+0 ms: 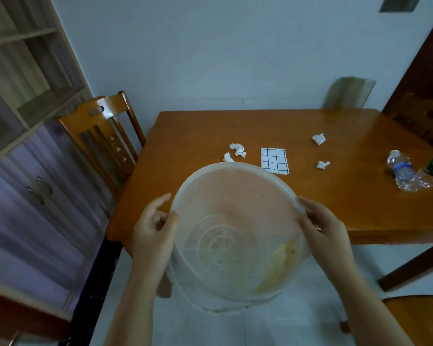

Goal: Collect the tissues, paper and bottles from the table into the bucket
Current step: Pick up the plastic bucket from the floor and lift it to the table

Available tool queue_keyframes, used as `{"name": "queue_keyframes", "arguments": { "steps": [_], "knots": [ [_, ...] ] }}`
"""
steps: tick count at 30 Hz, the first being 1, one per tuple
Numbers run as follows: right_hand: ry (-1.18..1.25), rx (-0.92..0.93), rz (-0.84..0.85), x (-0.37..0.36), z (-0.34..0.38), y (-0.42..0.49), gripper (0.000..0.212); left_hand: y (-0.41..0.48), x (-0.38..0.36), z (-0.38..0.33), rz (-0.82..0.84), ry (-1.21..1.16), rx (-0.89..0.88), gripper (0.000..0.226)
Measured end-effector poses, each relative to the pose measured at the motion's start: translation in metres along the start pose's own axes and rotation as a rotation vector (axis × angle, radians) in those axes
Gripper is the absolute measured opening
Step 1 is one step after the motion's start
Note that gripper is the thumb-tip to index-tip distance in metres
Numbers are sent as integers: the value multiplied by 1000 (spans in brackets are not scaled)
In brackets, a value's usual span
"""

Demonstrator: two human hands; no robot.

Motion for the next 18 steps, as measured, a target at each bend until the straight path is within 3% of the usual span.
{"name": "queue_keyframes", "arguments": {
  "steps": [9,15,18],
  "knots": [
    [60,21,162,-9,4,122,32,100,-66,7,-18,68,4,20],
    [-9,65,345,-32,27,205,34,151,-89,11,-267,150,50,16],
    [-46,97,381,-54,36,238,32,175,-94,16,-314,214,23,18]
  ]
}}
Point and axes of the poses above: each hand's wrist, its own y-axis towards the middle knuckle, its own x-axis out of the back of the hand, z = x × y, the point moved 2 cm from there along y, towards the middle knuckle, and after that the axes turned 14 degrees about -x, right-handed, at the moved point
